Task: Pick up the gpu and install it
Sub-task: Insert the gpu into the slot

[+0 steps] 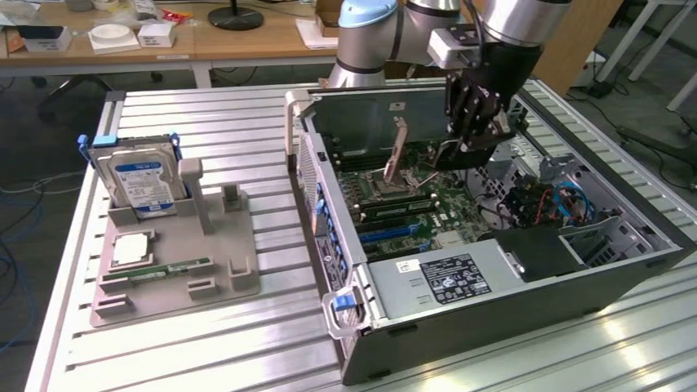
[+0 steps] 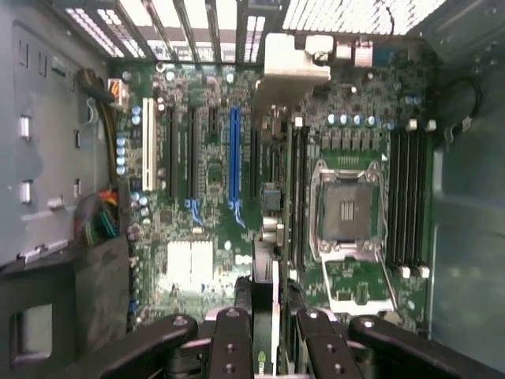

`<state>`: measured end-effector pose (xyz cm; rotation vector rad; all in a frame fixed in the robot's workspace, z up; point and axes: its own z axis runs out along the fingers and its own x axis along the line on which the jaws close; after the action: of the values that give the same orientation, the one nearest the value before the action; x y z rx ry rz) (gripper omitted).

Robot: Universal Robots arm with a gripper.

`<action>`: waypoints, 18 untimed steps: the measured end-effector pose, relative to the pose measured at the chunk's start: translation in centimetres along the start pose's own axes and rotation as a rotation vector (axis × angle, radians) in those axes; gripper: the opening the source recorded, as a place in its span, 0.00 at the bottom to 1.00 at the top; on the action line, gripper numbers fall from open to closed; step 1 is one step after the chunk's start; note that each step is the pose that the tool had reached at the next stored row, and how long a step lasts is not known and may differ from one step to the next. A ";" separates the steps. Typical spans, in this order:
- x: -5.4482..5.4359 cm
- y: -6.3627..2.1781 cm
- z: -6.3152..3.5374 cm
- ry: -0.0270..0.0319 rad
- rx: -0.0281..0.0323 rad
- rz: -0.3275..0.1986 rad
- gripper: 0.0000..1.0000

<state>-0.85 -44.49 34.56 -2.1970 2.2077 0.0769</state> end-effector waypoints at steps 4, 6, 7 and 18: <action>0.0 0.68 0.65 0.0009 0.0002 0.002 0.27; 0.1 1.00 0.97 0.0019 0.0003 0.007 0.27; 0.1 1.17 1.15 0.0029 0.0006 0.012 0.27; 0.1 3.76 2.79 0.0185 0.0037 0.023 0.27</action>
<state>-4.65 -44.42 31.83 -2.1795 2.2411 0.0531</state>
